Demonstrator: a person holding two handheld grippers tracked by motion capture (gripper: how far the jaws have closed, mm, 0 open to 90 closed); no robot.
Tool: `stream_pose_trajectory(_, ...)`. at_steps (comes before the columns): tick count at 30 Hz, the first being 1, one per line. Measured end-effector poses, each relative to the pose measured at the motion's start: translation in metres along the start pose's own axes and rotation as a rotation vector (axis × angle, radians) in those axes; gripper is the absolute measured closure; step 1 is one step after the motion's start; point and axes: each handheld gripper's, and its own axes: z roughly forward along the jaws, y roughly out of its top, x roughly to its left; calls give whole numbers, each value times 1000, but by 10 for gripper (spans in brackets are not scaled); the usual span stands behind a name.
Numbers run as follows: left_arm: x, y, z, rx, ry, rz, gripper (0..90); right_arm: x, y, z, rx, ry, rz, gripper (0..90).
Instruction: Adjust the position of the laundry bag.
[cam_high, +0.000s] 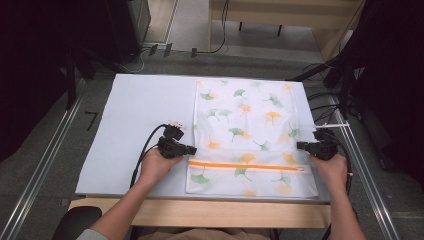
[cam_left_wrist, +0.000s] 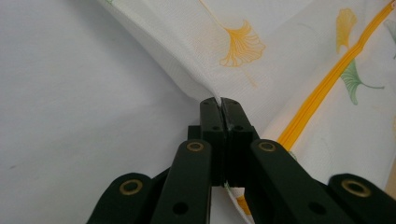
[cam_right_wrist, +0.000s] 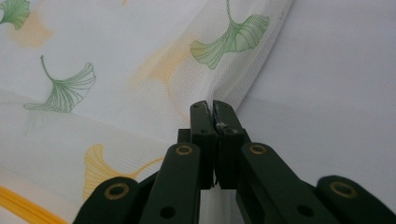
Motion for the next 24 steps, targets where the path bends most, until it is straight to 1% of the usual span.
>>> stream_pose_trajectory(1, 2, -1, -3, -4, 5, 0, 896, 2, 1, 1, 2, 8, 1, 895)
stream_pose_trajectory(2, 5, -1, -7, -6, -4, -5, 895, 6, 4, 3, 8, 19, -15, 894)
stream_pose_trajectory(3, 8, -2, -10, -5, -6, -17, 895, 6, 4, 3, 8, 19, -15, 894)
stream_pose_trajectory(4, 11, -4, -14, -15, 1, -23, 896, 9, 5, 4, 8, 25, -21, 894)
stream_pose_trajectory(6, 15, -6, -18, -13, 4, -38, 896, 14, 8, 6, 11, 36, -38, 894)
stream_pose_trajectory(7, 18, -8, -21, -12, 16, -35, 896, 17, 10, 7, 14, 40, -49, 893)
stream_pose_trajectory(8, 20, -9, -22, -9, 19, -40, 896, 24, 13, 10, 21, 50, -65, 893)
stream_pose_trajectory(9, 22, -10, -24, -6, 26, -44, 896, 24, 13, 10, 21, 50, -65, 893)
stream_pose_trajectory(10, 25, -12, -27, -4, 29, -51, 895, 31, 15, 13, 33, 61, -82, 893)
stream_pose_trajectory(11, 27, -13, -29, 0, 29, -56, 895, 31, 15, 13, 33, 61, -82, 893)
stream_pose_trajectory(13, 32, -16, -35, 0, 27, -71, 895, 38, 18, 15, 42, 70, -106, 893)
stream_pose_trajectory(15, 36, -19, -40, 2, 38, -76, 896, 45, 20, 16, 47, 74, -119, 893)
stream_pose_trajectory(16, 38, -20, -42, 6, 46, -78, 895, 51, 22, 19, 53, 89, -129, 891)
stream_pose_trajectory(17, 40, -21, -45, 6, 56, -80, 895, 51, 22, 19, 53, 89, -129, 891)
stream_pose_trajectory(18, 42, -23, -48, 8, 61, -87, 895, 53, 23, 20, 58, 100, -138, 888)
stream_pose_trajectory(19, 44, -24, -51, 7, 65, -91, 895, 56, 24, 21, 62, 113, -145, 888)
stream_pose_trajectory(20, 46, -26, -54, 7, 70, -91, 895, 61, 27, 22, 60, 134, -146, 891)
stream_pose_trajectory(21, 48, -27, -56, 8, 70, -94, 895, 61, 27, 22, 60, 134, -146, 891)
stream_pose_trajectory(24, 53, -32, -64, 19, 82, -100, 894, 71, 31, 25, 53, 154, -160, 893)
